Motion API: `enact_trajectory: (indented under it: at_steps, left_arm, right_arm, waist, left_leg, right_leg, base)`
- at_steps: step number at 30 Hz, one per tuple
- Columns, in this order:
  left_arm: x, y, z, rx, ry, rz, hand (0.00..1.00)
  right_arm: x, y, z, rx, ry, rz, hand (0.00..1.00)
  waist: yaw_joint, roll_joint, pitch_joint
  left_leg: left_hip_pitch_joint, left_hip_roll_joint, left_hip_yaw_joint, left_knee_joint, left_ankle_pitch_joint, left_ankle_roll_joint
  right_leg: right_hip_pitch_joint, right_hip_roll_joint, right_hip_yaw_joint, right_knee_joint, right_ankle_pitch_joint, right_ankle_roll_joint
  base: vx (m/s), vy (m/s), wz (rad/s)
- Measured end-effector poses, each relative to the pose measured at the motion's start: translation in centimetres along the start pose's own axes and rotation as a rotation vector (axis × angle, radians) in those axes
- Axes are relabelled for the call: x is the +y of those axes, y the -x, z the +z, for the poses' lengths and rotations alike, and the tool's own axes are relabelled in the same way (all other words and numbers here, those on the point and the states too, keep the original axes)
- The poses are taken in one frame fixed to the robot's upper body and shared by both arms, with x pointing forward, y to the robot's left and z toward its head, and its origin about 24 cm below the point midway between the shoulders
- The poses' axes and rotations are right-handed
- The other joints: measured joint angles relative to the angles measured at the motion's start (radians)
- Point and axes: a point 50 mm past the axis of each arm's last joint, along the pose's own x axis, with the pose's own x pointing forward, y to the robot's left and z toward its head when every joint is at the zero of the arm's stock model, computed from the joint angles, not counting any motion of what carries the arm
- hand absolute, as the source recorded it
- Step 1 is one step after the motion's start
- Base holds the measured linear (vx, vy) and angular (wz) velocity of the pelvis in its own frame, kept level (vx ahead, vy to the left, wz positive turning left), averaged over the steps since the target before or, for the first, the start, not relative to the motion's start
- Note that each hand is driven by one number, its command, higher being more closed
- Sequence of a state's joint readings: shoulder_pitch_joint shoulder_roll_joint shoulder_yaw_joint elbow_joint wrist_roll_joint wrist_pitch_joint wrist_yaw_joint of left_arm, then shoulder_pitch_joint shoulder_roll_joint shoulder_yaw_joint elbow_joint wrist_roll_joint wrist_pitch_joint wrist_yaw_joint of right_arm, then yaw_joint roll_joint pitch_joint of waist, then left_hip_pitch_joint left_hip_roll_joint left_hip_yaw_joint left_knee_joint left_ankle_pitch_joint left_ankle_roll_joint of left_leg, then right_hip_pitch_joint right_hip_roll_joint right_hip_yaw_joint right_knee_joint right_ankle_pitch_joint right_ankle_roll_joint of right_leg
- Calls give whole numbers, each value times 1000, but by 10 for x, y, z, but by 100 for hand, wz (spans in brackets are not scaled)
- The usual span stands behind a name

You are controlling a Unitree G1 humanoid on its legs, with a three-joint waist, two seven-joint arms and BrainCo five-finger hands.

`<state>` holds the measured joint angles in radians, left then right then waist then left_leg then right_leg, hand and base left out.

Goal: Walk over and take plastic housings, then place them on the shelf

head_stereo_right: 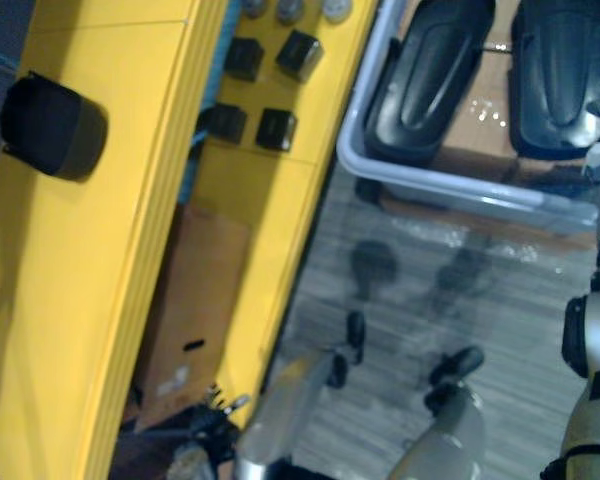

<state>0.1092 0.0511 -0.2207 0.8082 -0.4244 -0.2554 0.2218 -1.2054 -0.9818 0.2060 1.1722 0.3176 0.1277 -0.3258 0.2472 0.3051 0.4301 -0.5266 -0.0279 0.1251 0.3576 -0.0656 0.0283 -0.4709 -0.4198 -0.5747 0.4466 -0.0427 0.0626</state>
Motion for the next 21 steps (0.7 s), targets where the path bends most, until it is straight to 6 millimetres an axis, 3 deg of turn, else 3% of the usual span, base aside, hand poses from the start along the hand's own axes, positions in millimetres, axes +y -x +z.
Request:
enact_trajectory:
  at_steps: [3,4,8,14,21]
  left_arm:
    - [-1,0,0,-4,-1,-9,0]
    - [-1,0,0,-5,-1,-10,0]
    - [-3,1,-2,-4,-14,-21,0]
    - [-3,1,-3,1,-21,-21,0]
    - [-8,0,7,-59,-19,-43,0]
  right_arm:
    - [-5,-1,-4,33,31,-27,0]
    - [-6,-1,-6,44,36,-32,100]
    - [-7,-1,-7,61,82,-35,100]
    - [-27,-5,-8,93,215,-48,100]
    - [-38,-4,-15,195,340,-146,100]
  waist:
    - [9,0,0]
    - [11,0,0]
    - [16,3,-2]
    - [19,12,-9]
    - [31,17,-13]
  left_leg:
    - [0,0,-3,2,-1,-1]
    - [0,0,-3,3,-2,-2]
    - [0,1,-4,2,-3,-3]
    - [-1,3,-4,1,-4,-5]
    - [2,1,-17,0,-4,-6]
  right_leg:
    - [-1,-2,-2,10,-11,-2]
    - [-1,-3,-2,10,-13,-4]
    - [-4,-5,-2,12,-21,-8]
    - [-4,-1,-2,8,-19,-5]
    - [8,-4,-16,17,-23,0]
  base:
    - [15,0,3]
    - [0,0,0]
    - [0,0,0]
    - [0,0,0]
    - [13,2,4]
